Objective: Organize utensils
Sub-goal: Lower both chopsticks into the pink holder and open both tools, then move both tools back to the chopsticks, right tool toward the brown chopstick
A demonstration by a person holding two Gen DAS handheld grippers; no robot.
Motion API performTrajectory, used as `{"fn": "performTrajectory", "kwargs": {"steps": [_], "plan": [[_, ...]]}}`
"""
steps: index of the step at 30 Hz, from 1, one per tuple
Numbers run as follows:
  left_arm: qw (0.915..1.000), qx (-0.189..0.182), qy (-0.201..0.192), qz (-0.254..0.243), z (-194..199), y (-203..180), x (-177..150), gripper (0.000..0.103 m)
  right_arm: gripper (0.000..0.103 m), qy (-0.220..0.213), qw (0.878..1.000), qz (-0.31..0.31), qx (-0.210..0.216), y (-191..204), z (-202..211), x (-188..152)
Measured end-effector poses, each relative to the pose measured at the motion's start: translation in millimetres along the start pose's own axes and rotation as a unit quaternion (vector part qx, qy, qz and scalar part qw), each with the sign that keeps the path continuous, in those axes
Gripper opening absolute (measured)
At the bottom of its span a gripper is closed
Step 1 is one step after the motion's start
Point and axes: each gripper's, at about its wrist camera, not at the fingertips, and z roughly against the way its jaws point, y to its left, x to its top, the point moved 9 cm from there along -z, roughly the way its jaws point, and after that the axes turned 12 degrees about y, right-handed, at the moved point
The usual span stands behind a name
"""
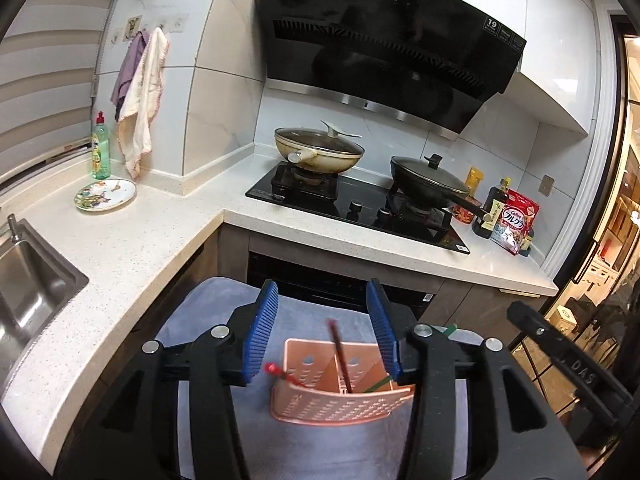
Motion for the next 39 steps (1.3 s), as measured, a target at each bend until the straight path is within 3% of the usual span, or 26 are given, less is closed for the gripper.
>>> {"fn": "performTrajectory", "kwargs": {"steps": [5, 9, 16, 26, 31, 39], "plan": [[0.9985, 0.052, 0.008, -0.019, 33, 7, -24, 0.044, 0.040, -0.006, 1.000, 0.014, 0.014, 9, 45, -23], [0.9950, 0.089, 0.012, -0.043, 60, 11, -50, 0.044, 0.041, 0.002, 1.000, 0.012, 0.028, 11, 70, -49], [0.9889, 0.128, 0.030, -0.070, 90, 13, -104, 0.044, 0.042, 0.027, 0.999, 0.038, 0.004, 14, 101, -108], [0.9849, 0.137, 0.079, -0.070, 100, 30, -187, 0.044, 0.042, 0.078, 0.994, 0.072, -0.031, 17, 117, -207], [0.9802, 0.149, 0.112, -0.066, 94, 44, -236, 0.044, 0.042, 0.113, 0.988, 0.092, -0.055, 14, 110, -262], [0.9757, 0.149, 0.153, -0.048, 86, 60, -295, 0.044, 0.042, 0.172, 0.980, 0.077, -0.057, 3, 89, -334]]}}
